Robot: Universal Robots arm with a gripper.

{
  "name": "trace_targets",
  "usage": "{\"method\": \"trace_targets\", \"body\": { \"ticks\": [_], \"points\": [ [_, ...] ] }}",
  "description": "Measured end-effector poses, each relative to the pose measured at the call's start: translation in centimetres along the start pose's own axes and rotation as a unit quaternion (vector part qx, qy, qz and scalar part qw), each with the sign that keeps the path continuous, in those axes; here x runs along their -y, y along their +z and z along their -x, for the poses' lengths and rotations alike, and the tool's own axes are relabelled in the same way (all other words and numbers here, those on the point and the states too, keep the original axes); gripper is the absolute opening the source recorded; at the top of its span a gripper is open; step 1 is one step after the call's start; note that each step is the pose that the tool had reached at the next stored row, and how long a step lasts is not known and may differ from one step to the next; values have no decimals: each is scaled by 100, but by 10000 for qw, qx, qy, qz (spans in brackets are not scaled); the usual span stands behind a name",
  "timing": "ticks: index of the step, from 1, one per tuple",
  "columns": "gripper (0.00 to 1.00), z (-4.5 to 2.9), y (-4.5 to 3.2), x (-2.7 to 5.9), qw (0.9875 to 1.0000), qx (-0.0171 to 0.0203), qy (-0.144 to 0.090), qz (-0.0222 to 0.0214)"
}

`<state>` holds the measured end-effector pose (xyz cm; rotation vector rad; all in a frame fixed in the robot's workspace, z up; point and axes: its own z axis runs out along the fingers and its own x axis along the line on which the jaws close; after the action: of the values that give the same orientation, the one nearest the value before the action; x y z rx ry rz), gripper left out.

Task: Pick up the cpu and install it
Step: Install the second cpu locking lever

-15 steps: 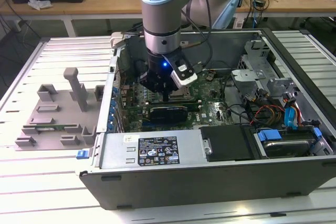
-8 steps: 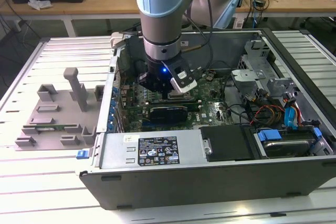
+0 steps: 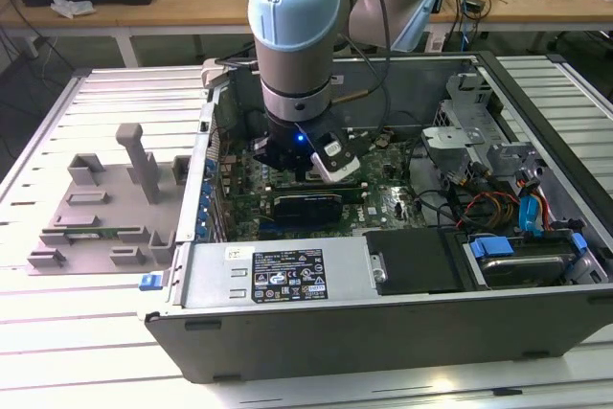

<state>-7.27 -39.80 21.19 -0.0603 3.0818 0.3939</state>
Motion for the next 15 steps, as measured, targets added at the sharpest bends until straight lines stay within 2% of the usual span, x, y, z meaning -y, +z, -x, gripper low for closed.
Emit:
{"method": "trace_targets", "body": {
  "ticks": [1, 5, 9, 15],
  "points": [
    [11, -1, 15, 19, 10000, 1, 0, 18],
    [11, -5, 63, 55, 10000, 2, 1, 47],
    [11, -5, 74, 66, 10000, 4, 1, 74],
    [11, -7, 62, 109, 10000, 3, 2, 74]
  ]
}}
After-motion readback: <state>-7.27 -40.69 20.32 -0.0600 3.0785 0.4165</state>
